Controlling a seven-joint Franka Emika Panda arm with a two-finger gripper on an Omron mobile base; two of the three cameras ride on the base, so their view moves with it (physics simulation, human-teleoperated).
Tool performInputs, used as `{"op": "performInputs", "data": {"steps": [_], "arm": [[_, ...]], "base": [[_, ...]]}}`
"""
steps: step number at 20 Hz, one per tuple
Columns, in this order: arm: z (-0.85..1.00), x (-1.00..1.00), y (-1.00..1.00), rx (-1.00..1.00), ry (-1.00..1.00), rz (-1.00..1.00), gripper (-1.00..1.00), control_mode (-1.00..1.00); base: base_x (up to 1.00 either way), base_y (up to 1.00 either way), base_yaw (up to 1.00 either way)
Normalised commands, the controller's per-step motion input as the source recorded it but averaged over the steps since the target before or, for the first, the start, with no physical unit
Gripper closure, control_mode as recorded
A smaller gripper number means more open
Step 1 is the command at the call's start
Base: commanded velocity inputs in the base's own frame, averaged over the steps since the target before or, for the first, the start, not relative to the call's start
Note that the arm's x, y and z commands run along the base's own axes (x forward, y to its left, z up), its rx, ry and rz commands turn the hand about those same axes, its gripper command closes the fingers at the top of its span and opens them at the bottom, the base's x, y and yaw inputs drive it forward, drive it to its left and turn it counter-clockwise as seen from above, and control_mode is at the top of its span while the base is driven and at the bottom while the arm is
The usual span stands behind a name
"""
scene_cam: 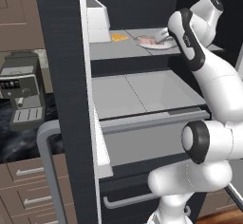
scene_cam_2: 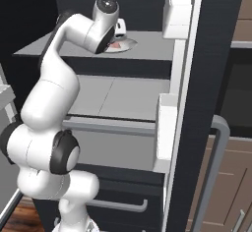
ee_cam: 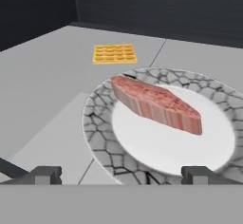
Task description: Retrieve the steak from the fridge and place it on the saucepan with marinade on the stove.
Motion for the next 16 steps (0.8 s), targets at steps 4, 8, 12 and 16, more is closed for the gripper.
{"op": "performInputs", "data": {"steps": [4,8,12,16], "arm": [[0.0,0.21,-0.18,0.0,0.0,0.03,-1.0,-1.0],[0.0,0.29,-0.09,0.0,0.0,0.03,-1.0,-1.0],[-0.01,0.34,-0.04,0.0,0.0,0.03,-1.0,-1.0],[-0.02,0.34,-0.05,0.0,0.0,0.04,-1.0,-1.0]], "base": [[0.0,0.0,0.0],[0.0,0.0,0.0],[0.0,0.0,0.0],[0.0,0.0,0.0]]}}
